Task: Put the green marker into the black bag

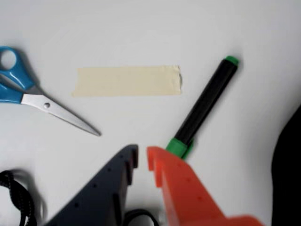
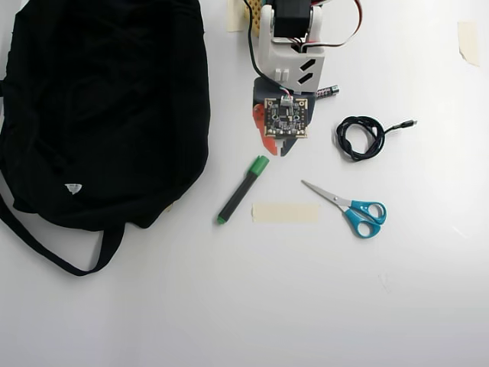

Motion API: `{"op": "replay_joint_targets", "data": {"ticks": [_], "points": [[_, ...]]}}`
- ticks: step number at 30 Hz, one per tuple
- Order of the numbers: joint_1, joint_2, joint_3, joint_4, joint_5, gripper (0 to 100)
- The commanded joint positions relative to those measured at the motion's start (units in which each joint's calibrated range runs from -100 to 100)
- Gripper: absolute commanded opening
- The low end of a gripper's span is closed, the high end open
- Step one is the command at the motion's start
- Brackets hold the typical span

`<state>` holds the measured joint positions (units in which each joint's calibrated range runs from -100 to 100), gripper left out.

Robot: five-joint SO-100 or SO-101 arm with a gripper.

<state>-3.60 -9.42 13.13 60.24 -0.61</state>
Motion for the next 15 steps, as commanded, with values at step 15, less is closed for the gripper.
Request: {"op": "replay_joint_targets", "data": {"ticks": [15], "points": [[0.5, -2.9, -4.2, 5.0, 0.0, 2]]}}
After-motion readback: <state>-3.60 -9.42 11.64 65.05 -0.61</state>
